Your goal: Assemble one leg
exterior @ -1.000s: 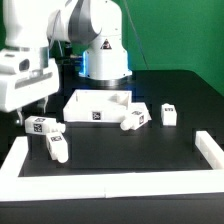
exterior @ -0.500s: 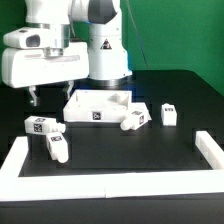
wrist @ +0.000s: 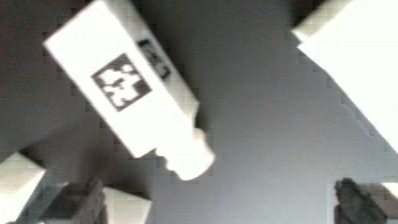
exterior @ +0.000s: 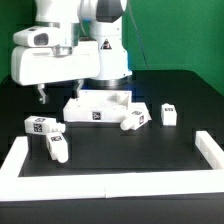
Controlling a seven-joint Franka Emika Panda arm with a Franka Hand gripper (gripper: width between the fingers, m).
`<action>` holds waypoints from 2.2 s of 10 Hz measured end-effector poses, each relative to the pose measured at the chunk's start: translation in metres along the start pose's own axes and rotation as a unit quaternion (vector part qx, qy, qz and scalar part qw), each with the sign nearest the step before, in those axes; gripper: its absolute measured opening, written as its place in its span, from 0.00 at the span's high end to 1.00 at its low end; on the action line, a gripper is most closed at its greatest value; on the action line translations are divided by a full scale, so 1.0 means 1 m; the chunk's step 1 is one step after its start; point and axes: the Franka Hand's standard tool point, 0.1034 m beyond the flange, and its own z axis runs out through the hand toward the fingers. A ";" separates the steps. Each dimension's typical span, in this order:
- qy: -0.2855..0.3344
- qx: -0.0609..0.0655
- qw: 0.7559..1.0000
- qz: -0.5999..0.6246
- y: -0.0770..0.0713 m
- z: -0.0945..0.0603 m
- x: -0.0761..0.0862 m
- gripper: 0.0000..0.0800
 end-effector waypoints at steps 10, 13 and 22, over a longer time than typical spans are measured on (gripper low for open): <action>-0.036 0.035 0.982 0.180 -0.040 0.005 -0.044 0.19; -0.043 0.060 0.959 0.273 -0.032 0.005 -0.065 0.19; -0.071 0.051 0.945 0.315 -0.056 0.044 -0.078 0.19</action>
Offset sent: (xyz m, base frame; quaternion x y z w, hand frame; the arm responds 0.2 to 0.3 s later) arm 0.0085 -0.0122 0.0035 0.0003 0.0762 -0.0218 0.9969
